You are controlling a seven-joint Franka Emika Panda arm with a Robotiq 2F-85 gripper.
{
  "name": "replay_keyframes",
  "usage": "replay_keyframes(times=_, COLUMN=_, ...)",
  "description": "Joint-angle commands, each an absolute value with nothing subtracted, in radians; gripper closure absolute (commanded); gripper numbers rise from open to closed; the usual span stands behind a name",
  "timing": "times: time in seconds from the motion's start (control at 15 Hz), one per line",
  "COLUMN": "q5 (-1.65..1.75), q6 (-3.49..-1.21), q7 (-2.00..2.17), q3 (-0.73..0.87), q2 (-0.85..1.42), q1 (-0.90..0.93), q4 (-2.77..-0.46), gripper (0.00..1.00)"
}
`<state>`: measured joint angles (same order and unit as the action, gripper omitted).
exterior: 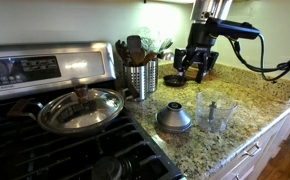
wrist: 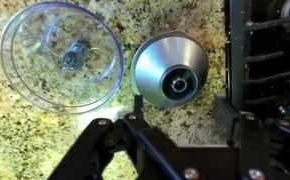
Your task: Assemble the food processor
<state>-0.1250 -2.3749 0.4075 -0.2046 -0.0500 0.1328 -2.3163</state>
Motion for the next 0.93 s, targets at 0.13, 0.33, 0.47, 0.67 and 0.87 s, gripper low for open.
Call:
replay_keyframes(times=0.13, q5=-0.077, q6=-2.363, q7=0.346, q3=-0.189, q2=0.149, q1=0.157, q4=-2.175, gripper=0.00)
replay_keyframes(times=0.33, q5=-0.064, q6=-2.355, q7=0.318, q3=-0.183, q2=0.216, q1=0.169, q4=-2.131, gripper=0.11)
replay_keyframes(times=0.47, q5=-0.060, q6=-2.356, q7=0.299, q3=-0.180, q2=0.251, q1=0.177, q4=-2.110, gripper=0.12)
replay_keyframes(times=0.67, q5=-0.048, q6=-2.357, q7=0.283, q3=-0.173, q2=0.285, q1=0.185, q4=-2.095, gripper=0.11)
replay_keyframes(times=0.87, q5=-0.041, q6=-2.352, q7=0.277, q3=-0.165, q2=0.298, q1=0.192, q4=-2.096, gripper=0.07)
